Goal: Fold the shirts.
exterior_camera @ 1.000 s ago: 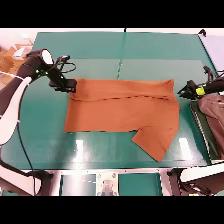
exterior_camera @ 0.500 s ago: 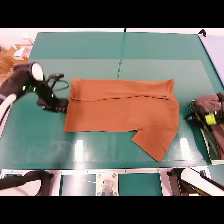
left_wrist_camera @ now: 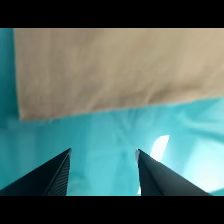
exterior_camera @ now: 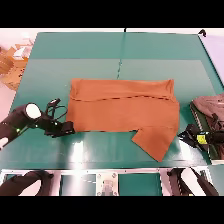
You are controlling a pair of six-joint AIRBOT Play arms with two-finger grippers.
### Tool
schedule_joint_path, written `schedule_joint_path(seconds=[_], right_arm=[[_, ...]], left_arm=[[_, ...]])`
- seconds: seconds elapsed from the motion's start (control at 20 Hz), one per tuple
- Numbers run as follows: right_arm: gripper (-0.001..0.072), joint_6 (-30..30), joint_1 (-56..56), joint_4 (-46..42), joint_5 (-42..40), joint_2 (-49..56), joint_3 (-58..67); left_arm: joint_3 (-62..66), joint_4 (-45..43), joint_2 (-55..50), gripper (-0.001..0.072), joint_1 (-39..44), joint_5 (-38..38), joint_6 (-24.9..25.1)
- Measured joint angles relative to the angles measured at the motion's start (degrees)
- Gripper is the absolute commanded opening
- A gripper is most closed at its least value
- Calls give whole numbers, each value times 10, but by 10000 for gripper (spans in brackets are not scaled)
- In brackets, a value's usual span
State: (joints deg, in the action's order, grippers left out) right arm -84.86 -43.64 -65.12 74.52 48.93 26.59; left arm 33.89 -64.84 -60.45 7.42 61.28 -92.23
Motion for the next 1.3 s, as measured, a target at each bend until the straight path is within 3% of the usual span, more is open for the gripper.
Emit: schedule_joint_path(seconds=[0.65, 0.8, 0.95, 1.1, 1.2, 1.3], right_arm=[[273, -2, -1, 31, -43, -6, -11], [273, -2, -1, 35, -43, -6, -11], [273, -2, -1, 41, -49, -6, -11], [273, -2, -1, 53, -62, -6, -11], [273, -2, -1, 59, -66, -6, -11], [272, -2, -1, 61, -70, -6, -11]], left_arm=[[-29, 62, 9, 475, 0, -98, -19], [-41, 59, 32, 475, 0, -83, -80], [-81, 15, 115, 476, 0, -89, -200], [-140, 8, 188, 475, 0, -161, -311], [-175, 34, 202, 476, 0, -211, -346], [-194, 61, 198, 476, 0, -246, -349]])
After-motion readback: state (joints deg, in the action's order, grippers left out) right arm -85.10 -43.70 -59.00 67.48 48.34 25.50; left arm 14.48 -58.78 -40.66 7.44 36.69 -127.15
